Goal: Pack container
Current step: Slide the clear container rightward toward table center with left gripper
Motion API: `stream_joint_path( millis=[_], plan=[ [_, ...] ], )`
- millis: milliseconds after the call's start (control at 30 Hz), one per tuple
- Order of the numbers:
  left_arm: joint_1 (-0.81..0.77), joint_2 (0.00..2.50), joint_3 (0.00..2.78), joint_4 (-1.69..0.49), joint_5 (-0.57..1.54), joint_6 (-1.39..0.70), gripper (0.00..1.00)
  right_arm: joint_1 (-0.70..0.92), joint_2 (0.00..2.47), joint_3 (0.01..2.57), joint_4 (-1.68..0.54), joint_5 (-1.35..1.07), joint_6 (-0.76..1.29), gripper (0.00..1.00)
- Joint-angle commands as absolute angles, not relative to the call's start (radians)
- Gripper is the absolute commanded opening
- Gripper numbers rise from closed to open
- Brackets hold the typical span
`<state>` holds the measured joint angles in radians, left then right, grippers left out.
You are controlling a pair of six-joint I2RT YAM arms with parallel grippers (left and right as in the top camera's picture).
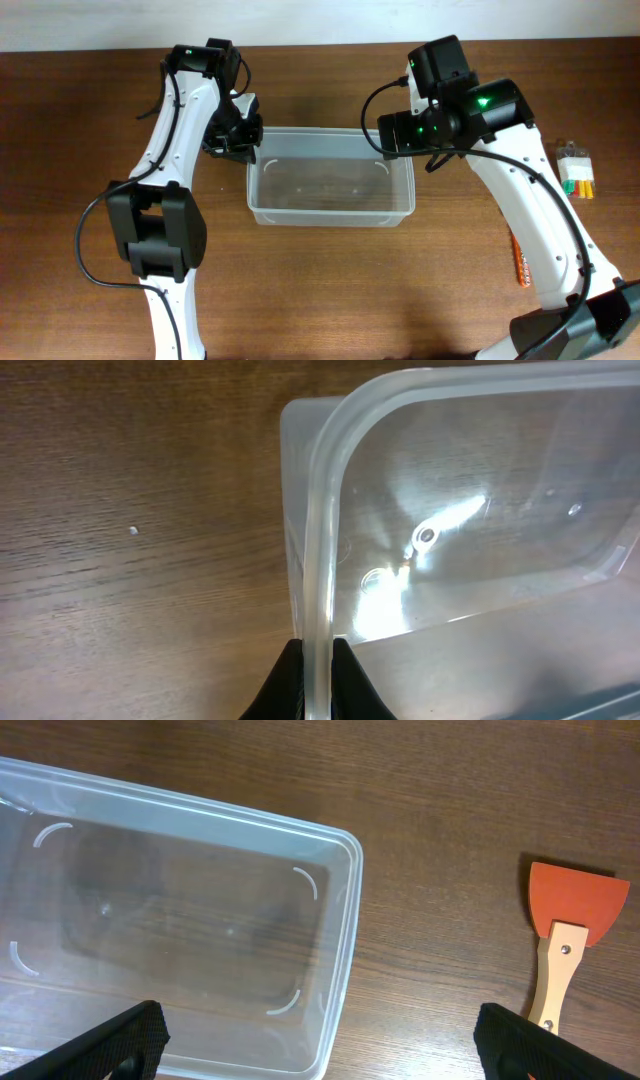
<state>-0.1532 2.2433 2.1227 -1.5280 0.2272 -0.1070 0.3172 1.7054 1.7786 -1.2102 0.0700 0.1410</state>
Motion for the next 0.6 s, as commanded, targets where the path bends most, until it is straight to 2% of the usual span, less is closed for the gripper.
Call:
stream_joint_path(
  millis=[0, 33, 567],
  plan=[
    [-0.147, 2.206, 2.133, -1.547, 0.210, -0.116, 0.06, 0.313, 1.708, 1.787, -1.208, 0.090, 0.134, 0.98],
    [-0.147, 2.206, 2.133, -1.555, 0.209, -0.116, 0.02, 0.313, 1.708, 1.787, -1.208, 0.090, 0.134, 0.98],
    [-0.147, 2.206, 2.133, -1.587, 0.156, -0.167, 0.02, 0.313, 1.708, 1.787, -1.215, 0.090, 0.134, 0.99]
  ],
)
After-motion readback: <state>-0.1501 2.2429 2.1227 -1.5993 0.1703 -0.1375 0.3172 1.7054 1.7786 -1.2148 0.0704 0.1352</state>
